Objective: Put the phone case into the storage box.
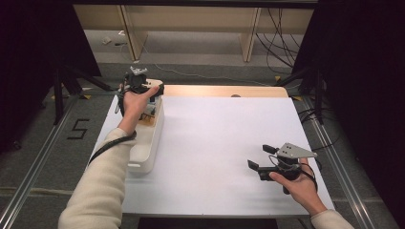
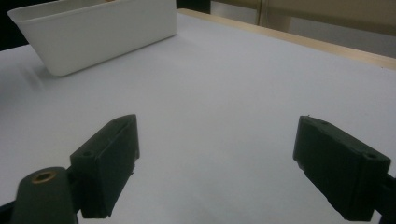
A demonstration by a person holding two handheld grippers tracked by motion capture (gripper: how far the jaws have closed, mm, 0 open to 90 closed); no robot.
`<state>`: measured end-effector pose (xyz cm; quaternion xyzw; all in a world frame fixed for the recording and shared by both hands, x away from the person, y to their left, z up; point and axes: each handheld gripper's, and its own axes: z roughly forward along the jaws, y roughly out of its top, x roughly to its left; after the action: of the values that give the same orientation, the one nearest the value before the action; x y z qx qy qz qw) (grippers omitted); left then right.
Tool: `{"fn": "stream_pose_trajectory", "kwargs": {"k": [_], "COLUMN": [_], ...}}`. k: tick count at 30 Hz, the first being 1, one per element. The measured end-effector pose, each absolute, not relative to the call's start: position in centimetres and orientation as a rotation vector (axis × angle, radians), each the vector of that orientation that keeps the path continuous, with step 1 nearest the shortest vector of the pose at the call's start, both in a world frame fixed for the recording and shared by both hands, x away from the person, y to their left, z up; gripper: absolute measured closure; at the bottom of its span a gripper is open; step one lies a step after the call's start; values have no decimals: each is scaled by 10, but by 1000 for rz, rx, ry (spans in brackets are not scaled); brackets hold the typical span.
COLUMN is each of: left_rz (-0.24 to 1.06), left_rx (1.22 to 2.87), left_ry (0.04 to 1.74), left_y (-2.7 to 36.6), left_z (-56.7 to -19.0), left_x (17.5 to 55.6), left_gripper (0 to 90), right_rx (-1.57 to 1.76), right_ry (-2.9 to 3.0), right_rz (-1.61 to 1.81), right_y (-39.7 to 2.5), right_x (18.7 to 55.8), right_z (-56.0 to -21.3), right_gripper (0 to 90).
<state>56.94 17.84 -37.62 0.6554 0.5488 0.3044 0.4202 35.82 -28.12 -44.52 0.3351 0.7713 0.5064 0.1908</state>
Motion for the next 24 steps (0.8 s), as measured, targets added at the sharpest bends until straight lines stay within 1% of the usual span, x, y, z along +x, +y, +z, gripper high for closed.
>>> {"fn": "stream_pose_trajectory", "kwargs": {"k": [24], "left_rz": [748], "left_rx": [1643], "left_ry": [1389], "left_y": [180], "left_z": [-379], "left_x": [573], "left_gripper": [107], "right_rx": [939], "right_ry": [2172], "right_rz": [1420], "right_y": [-281], "right_x": [358], "right_z": [-445], "right_gripper": [154]}}
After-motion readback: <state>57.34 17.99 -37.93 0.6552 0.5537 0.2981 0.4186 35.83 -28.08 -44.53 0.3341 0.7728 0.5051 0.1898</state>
